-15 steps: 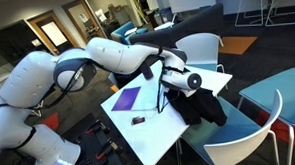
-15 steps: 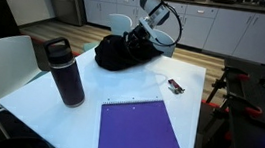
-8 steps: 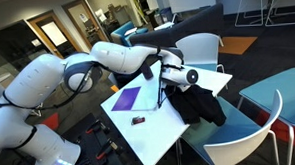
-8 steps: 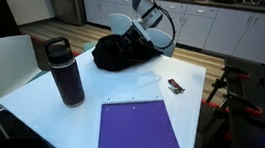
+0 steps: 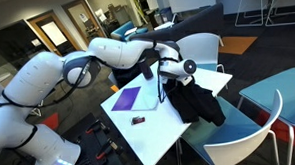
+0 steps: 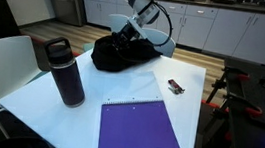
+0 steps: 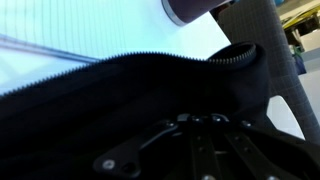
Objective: Push the black jersey to the left
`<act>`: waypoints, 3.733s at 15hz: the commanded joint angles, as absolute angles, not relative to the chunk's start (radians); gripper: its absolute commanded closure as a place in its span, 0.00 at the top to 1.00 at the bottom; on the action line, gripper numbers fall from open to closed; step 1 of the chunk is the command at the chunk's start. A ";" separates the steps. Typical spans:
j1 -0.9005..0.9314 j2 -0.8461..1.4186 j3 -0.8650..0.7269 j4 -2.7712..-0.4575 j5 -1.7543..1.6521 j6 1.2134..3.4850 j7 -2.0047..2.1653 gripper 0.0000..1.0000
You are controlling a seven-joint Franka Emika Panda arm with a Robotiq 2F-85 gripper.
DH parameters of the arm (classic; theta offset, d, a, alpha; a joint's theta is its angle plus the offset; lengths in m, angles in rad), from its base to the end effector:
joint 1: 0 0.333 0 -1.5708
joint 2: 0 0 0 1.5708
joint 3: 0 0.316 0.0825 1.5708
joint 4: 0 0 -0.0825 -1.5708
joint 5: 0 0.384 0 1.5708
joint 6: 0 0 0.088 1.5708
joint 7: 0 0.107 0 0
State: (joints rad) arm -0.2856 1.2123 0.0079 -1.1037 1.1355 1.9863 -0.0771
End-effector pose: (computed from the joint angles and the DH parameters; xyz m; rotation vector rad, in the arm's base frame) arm 0.7232 -0.1492 0.0641 -1.9488 0.9262 0.1376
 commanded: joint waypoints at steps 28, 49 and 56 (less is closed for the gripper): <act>-0.465 1.101 0.057 -1.332 0.869 2.078 -0.016 0.00; -0.219 1.243 0.120 -1.046 0.831 2.043 -0.041 0.00; -0.170 0.975 -0.039 -1.352 0.655 2.165 -0.126 0.00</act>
State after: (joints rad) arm -0.1905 1.1459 0.0236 -1.1538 0.7036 2.0933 -0.0629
